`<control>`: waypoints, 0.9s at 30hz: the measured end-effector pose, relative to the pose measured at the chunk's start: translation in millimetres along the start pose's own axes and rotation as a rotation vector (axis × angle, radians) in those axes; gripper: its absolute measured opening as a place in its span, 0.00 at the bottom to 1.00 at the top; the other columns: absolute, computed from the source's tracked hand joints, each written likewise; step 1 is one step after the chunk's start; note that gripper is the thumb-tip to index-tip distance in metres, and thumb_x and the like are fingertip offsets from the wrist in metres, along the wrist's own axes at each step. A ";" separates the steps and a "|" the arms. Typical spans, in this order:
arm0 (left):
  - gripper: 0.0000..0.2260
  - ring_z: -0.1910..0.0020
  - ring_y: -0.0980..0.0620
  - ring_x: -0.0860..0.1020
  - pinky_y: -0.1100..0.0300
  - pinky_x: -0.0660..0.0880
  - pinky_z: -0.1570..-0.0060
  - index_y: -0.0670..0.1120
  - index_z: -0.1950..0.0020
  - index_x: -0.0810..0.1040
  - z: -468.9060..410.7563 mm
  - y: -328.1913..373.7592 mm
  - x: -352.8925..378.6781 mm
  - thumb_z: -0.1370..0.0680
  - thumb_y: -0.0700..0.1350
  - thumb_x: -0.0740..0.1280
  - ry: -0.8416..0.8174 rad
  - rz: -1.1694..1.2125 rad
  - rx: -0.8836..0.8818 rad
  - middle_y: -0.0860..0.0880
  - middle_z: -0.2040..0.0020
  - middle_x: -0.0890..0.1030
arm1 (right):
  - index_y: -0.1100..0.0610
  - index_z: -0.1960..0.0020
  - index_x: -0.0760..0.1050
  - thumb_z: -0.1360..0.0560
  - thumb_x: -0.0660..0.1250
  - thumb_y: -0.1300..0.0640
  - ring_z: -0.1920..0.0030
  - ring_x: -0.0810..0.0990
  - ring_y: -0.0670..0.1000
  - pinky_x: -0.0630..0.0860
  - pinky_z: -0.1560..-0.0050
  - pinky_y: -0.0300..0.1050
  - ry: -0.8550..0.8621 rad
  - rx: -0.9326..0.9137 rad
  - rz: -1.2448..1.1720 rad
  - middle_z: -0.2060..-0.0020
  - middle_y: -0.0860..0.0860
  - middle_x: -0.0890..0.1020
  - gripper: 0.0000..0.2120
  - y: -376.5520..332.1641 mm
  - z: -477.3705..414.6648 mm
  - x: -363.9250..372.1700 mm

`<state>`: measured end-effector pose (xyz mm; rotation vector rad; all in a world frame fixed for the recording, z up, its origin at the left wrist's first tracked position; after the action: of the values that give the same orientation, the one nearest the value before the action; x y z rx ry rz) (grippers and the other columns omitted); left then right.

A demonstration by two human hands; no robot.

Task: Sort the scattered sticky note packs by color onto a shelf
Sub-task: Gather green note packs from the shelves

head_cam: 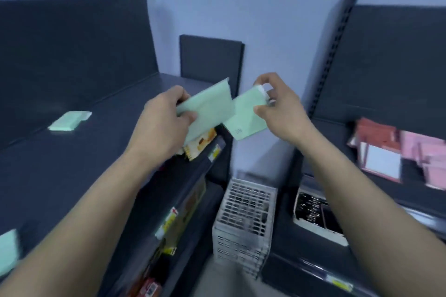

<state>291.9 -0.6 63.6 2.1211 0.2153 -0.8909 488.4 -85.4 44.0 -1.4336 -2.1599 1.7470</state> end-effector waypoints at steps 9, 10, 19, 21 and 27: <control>0.05 0.61 0.48 0.71 0.58 0.61 0.64 0.47 0.58 0.72 22.4 207.4 184.6 0.26 0.39 0.66 -0.234 0.122 0.324 0.54 0.65 0.73 | 0.45 0.38 0.70 0.28 0.59 0.72 0.54 0.75 0.47 0.71 0.56 0.33 0.307 0.163 0.166 0.47 0.44 0.78 0.27 119.9 105.0 -244.0; 0.04 0.60 0.48 0.71 0.58 0.61 0.64 0.47 0.58 0.71 30.8 234.5 207.6 0.26 0.40 0.66 -0.271 0.136 0.357 0.54 0.65 0.73 | 0.45 0.35 0.69 0.28 0.59 0.73 0.53 0.75 0.46 0.71 0.56 0.30 0.333 0.181 0.188 0.45 0.43 0.77 0.30 133.2 120.1 -273.6; 0.02 0.63 0.50 0.74 0.64 0.70 0.69 0.47 0.53 0.72 103.4 437.8 370.8 0.23 0.40 0.64 -0.518 0.265 0.537 0.49 0.57 0.76 | 0.47 0.49 0.71 0.30 0.57 0.72 0.64 0.71 0.45 0.67 0.69 0.30 0.613 0.346 0.314 0.60 0.44 0.76 0.21 219.4 248.8 -495.3; 0.03 0.61 0.48 0.73 0.60 0.68 0.66 0.48 0.54 0.71 113.5 469.1 398.0 0.23 0.41 0.64 -0.562 0.274 0.571 0.49 0.57 0.75 | 0.46 0.53 0.69 0.30 0.57 0.72 0.63 0.71 0.48 0.67 0.71 0.31 0.676 0.395 0.328 0.61 0.47 0.77 0.21 234.9 273.1 -533.0; 0.04 0.57 0.48 0.72 0.59 0.65 0.66 0.50 0.55 0.71 132.0 541.6 470.8 0.23 0.42 0.64 -0.662 0.296 0.641 0.51 0.55 0.75 | 0.46 0.56 0.68 0.30 0.57 0.72 0.60 0.73 0.52 0.69 0.68 0.40 0.869 0.525 0.383 0.61 0.50 0.77 0.20 282.7 329.0 -613.3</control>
<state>801.4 -521.9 30.7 2.1746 -0.7969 -1.5527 848.2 -743.9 8.1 -1.9796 -0.9673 1.2254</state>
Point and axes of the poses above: each hand's wrist, its own z-axis away from the middle knuckle, its own x-axis out of the palm, y = z × x, the point moved 6 cm from there along -z, towards the middle knuckle
